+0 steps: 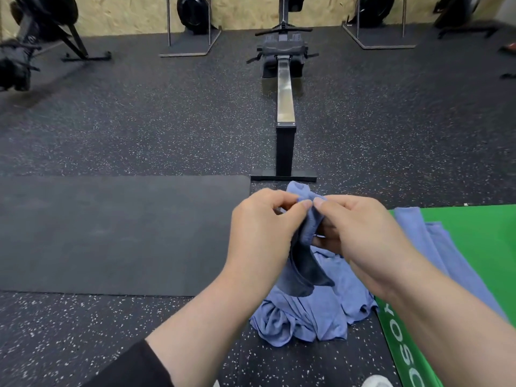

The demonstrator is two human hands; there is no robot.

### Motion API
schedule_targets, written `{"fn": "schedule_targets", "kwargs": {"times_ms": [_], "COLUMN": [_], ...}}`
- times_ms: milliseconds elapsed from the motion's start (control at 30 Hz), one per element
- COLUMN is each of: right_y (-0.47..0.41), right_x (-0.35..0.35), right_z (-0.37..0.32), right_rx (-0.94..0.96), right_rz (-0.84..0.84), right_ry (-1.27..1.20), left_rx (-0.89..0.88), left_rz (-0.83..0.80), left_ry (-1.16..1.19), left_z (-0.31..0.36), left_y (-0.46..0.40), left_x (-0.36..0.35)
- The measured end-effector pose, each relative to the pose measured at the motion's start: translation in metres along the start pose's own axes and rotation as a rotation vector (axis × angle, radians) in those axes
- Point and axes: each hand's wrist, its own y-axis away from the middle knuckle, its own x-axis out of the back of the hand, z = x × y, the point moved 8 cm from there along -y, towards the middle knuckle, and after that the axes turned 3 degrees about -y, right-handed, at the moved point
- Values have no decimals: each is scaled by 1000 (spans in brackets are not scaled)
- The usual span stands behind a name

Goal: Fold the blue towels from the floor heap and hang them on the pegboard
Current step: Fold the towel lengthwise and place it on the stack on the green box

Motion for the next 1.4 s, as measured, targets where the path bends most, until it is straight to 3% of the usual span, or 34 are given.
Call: {"fn": "schedule_targets", "kwargs": {"times_ms": [200, 333, 433, 567, 667, 733, 900, 1033, 1133, 1300, 1400], "right_y": [2, 2, -5, -10, -5, -4, -2, -2, -2, -6, -11], "right_x": [-5, 2, 20, 26, 19, 18, 18, 27, 29, 36, 45], "right_z": [5, 5, 9, 1, -11, -16, -25, -27, -27, -24, -21], "right_rx": [-51, -69, -19, 61, 137, 160, 205, 229, 227, 208, 184], "right_rz": [-49, -16, 74, 65, 13, 4, -17, 19, 7, -1, 56], "right_ry": [-87, -175, 7, 439, 639, 653, 635, 613, 545, 559, 674], "left_rx": [-71, -191, -95, 88, -57, -162, -228, -269, -245, -199, -275], "left_rz": [5, -178, -269, -142, -177, -279, -501, -529, -584, -498, -430], "left_ry": [-34, -112, -100, 3, -337, -469, -476, -354, -427, -811, -765], "left_z": [7, 18, 12, -7, -5, -4, -10, -5, -13, -32, -20], "left_y": [4, 12, 14, -5, -21, -21, -8, -3, -2, -15, -19], "left_x": [-3, -19, -25, 2, 19, 17, 5, 5, 2, 12, 20]}}
